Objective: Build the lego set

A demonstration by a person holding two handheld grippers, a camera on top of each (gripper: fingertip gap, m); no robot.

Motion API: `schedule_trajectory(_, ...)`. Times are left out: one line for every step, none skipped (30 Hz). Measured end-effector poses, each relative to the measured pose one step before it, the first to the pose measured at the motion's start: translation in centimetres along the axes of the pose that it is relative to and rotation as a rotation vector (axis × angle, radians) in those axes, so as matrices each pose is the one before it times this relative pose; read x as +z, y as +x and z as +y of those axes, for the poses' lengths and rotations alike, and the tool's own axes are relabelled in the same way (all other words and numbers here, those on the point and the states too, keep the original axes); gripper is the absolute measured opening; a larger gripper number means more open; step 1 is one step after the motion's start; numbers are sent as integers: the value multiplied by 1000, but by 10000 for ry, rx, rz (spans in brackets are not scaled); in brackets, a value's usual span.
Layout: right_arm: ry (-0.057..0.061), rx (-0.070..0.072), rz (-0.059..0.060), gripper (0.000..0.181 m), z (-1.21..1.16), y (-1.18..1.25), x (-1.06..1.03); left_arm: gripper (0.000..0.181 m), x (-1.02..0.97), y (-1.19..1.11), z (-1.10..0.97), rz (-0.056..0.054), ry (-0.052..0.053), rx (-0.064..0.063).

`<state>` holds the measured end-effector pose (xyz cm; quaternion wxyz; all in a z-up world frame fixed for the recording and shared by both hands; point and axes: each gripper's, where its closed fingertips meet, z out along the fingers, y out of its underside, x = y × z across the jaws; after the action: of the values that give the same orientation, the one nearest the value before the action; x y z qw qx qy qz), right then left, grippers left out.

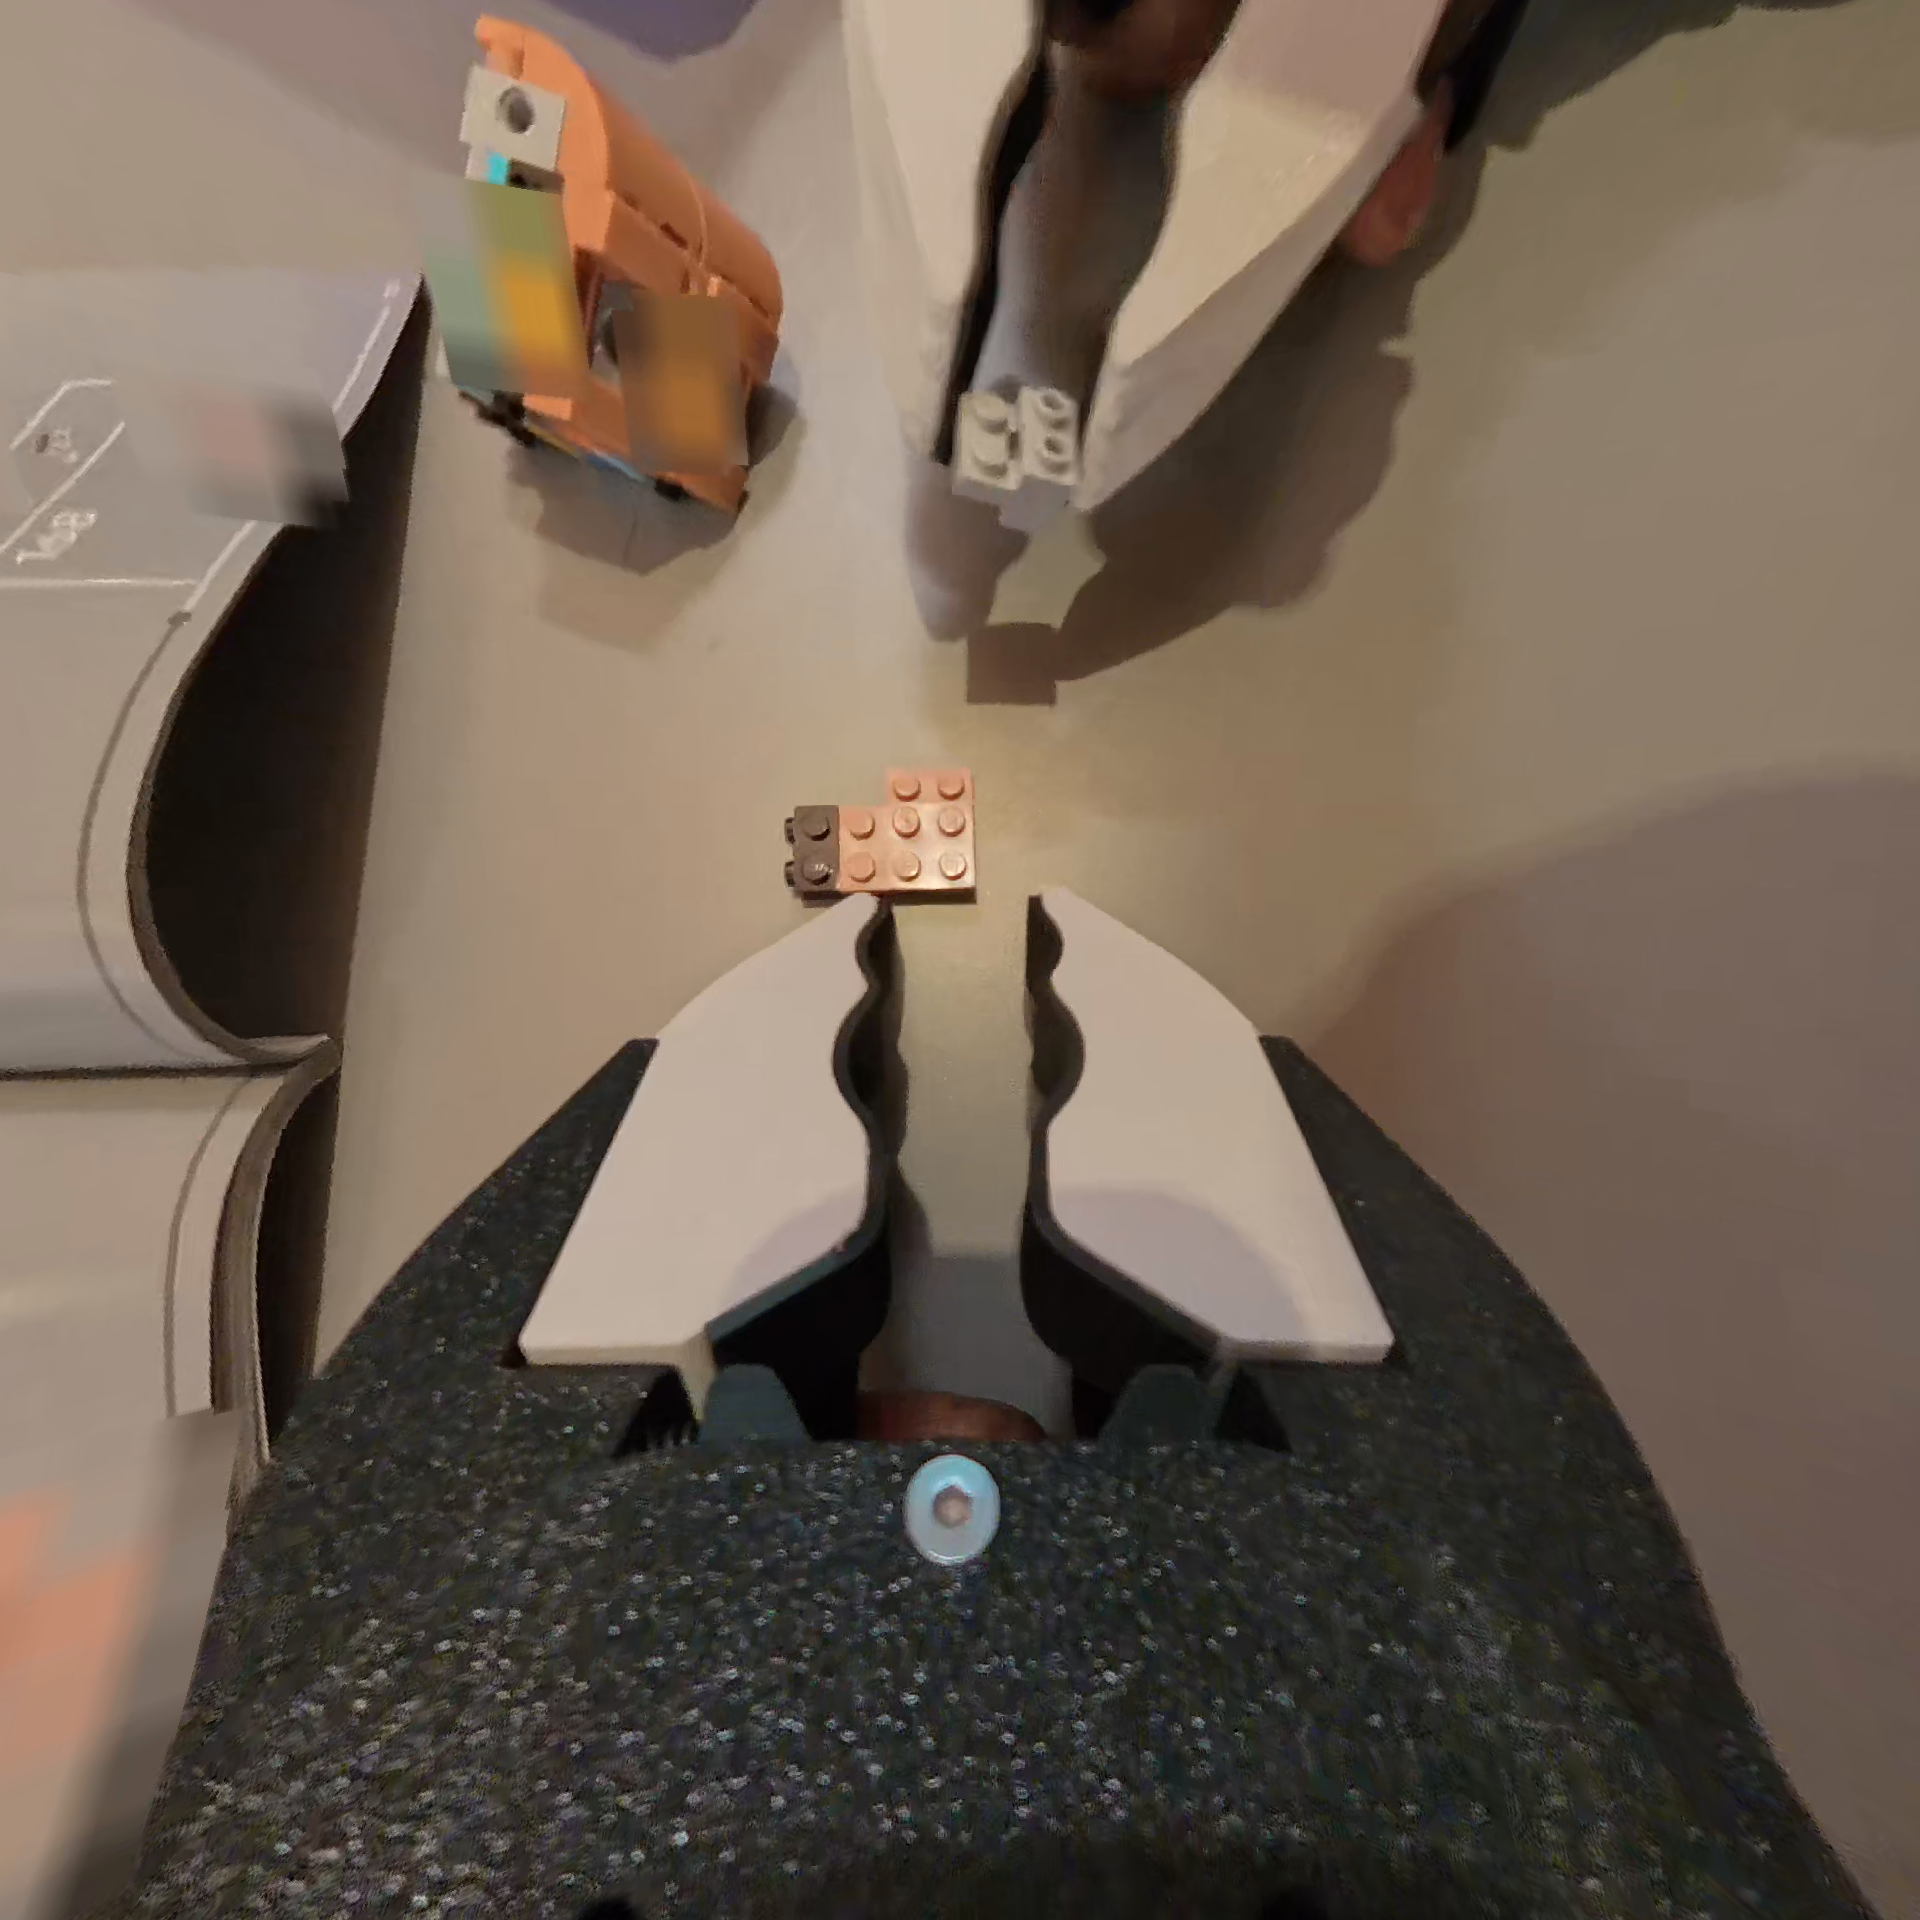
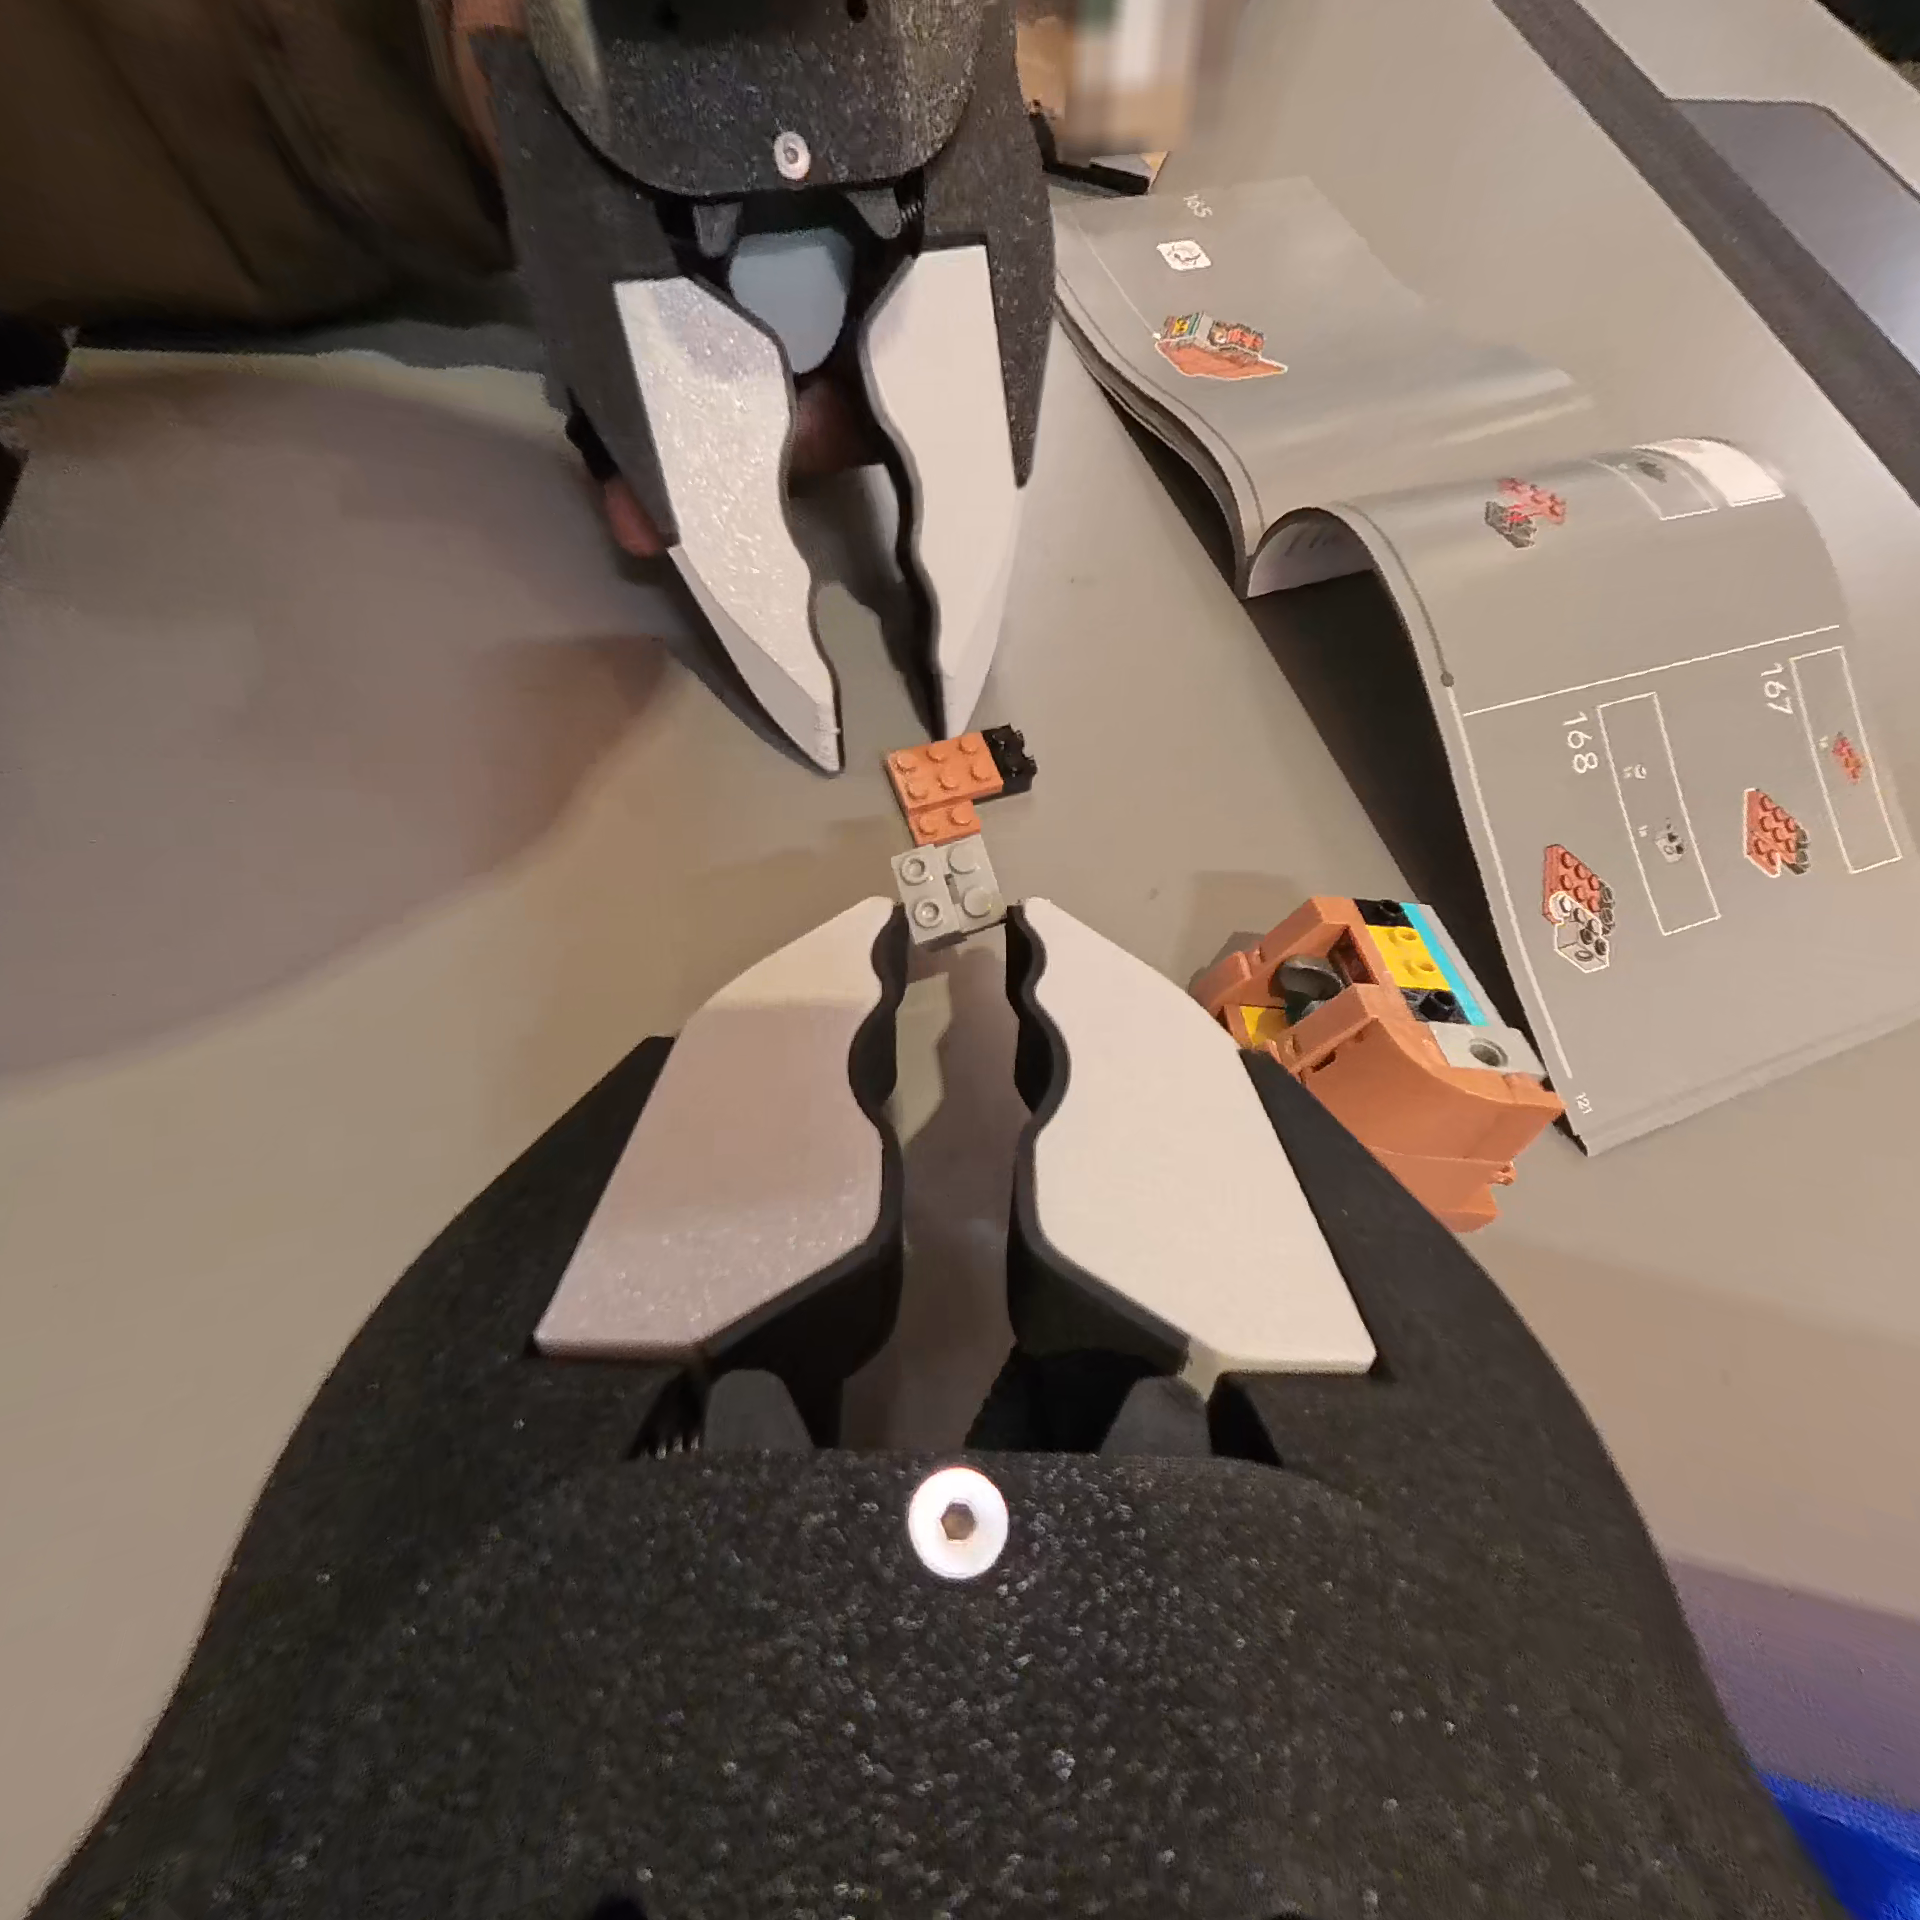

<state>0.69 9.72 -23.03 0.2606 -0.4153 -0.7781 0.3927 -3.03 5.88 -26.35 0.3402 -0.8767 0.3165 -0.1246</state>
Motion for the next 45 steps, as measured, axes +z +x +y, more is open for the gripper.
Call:
schedule_trajectory(-7, -20, 12, 18, -33, -10, -2, 27, -101, -271, 80, -165, -150, -400)
schedule_trajectory(4, -11, 20, 18, -46, 20, -11, 29, -123, -326, 48, -242, -173, -398)
schedule_trajectory(-2, -4, 16, 18, -26, 18, -14, 30, -121, -121, -135, -206, -70, -234)
schedule_trajectory(-15, -5, 11, 18, -9, 21, -3, 30, -81, 174, -281, -101, 30, -60)
schedule_trajectory(-20, -10, 10, 18, 22, 25, -7, 30, 20, 317, -293, -34, 39, 3)
schedule_trajectory(-23, -5, -1, 18, 25, 17, 11, 30, 150, 311, -239, -11, -10, 15)
schedule_trajectory(-26, 10, -18, 18, 40, -8, 11, 30, 233, 249, -189, -18, -34, 40)
schedule_trajectory(-29, 16, -30, 18, 52, -33, 31, 31, 253, 136, -234, -43, 35, 85)
schedule_trajectory(-32, 8, -35, 18, 67, -62, 27, 32, 239, 79, -254, -19, 74, 122)
schedule_trajectory(-42, -6, -35, 18, 67, -64, 36, 33, 229, 49, -217, 10, 85, 179)
schedule_trajectory(-47, -20, -20, 18, 56, -69, 18, 35, 181, 13, -173, -4, 107, 175)
schedule_trajectory(-46, -29, -17, 18, 51, -62, 6, 37, 136, -5, -133, 16, 104, 119)
schedule_trajectory(-45, -23, -28, 18, 41, -79, 1, 39, 84, -12, -84, 22, 69, 74)
schedule_trajectory(-35, -19, -11, 18, 23, -48, -18, 40, 19, -151, 4, -72, 21, -54)
schedule_trajectory(-37, -13, 3, 18, 25, -19, -17, 40, -18, -230, 32, -116, -29, -168)
schedule_trajectory(-57, -2, 3, 18, 49, -18, -11, 40, -30, -227, 45, -117, -59, -178)
schedule_trajectory(-62, 2, 12, 18, 71, 18, 3, 40, -21, -184, 23, -127, -41, -197)
schedule_trajectory(-47, -3, 31, 18, 69, 37, -11, 40, -5, -174, -39, -143, -18, -194)
schedule_trajectory(-34, 3, 32, 18, 51, 48, 1, 40, 20, -131, -80, -137, 4, -154)
schedule_trajectory(-44, 26, 15, 18, 66, 32, -6, 40, 61, -17, -38, -99, -31, -99)
schedule_trajectory(-52, 38, 10, 18, 69, 49, 2, 40, 136, 13, 24, -89, -86, -70)
schedule_trajectory(-54, 34, 3, 18, 92, 36, 6, 40, 182, 31, 45, -83, -89, -30)
schedule_trajectory(-61, 27, -18, 18, 113, 5, 17, 40, 197, 139, -33, -8, -39, 38)
schedule_trajectory(-63, 15, -30, 18, 119, -12, 25, 40, 217, 365, -63, 154, -6, 137)
schedule_trajectory(-69, 2, -34, 18, 123, -30, 22, 39, 199, 503, -149, 264, 84, 166)
schedule_trajectory(-86, -5, -43, 18, 141, -45, 13, 39, 196, 515, -179, 297, 101, 179)
schedule_trajectory(-111, -9, -78, 18, 171, -91, 12, 39, 182, 471, -229, 296, 152, 299)
schedule_trajectory(-139, -9, -119, 18, 222, -144, 4, 37, 171, 384, -217, 267, 157, 364)
schedule_trajectory(-153, -10, -132, 18, 241, -171, 21, 37, 155, 232, -165, 212, 128, 175)
schedule_trajectory(-156, -20, -142, 18, 248, -195, 11, 38, 92, 133, -98, 158, 81, 117)
schedule_trajectory(-156, -23, -174, 18, 247, -263, 24, 37, 17, 84, -18, 114, 1, 153)
schedule_trajectory(-148, -8, -199, 18, 216, -311, 20, 38, -4, 32, 6, 82, -2, 35)
schedule_trajectory(-138, 17, -183, 18, 182, -295, 34, 39, -8, 27, -7, 43, 3, -10)
schedule_trajectory(-122, 29, -143, 18, 142, -237, 51, 40, 3, 7, -11, 22, -10, -18)
schedule_trajectory(-100, 14, -91, 18, 116, -180, 79, 40, 25, 6, -18, -10, -13, -33)
schedule_trajectory(-79, -15, -29, 18, 93, -83, 90, 40, 35, -36, -39, -54, -19, -71)
schedule_trajectory(-59, -26, 14, 18, 65, -31, 78, 40, 56, -65, -52, -79, -33, -108)
schedule_trajectory(-49, -18, 25, 18, 58, 7, 78, 40, 61, -90, -51, -112, -45, -99)
schedule_trajectory(-48, -14, 16, 18, 53, 1, 68, 39, 60, -116, -35, -151, -50, -71)
schedule_trajectory(-47, -18, 9, 18, 56, -5, 52, 38, 33, -101, -23, -141, -51, -25)
schedule_trajectory(-34, -18, 12, 18, 49, -6, 38, 36, 38, -17, -32, -64, -17, -49)
schedule_trajectory(-19, -16, 0, 18, 27, -13, 38, 32, 35, -25, -50, -48, 21, 3)
schedule_trajectory(-9, -18, -14, 18, 17, -29, 28, 31, 44, 95, -44, 25, 67, 106)
schedule_trajectory(4, -19, -20, 18, -18, -50, 14, 31, 35, 101, -47, 73, 91, 70)
schedule_trajectory(4, -13, -15, 18, -23, -42, 19, 31, 16, 64, -18, 89, 54, 24)
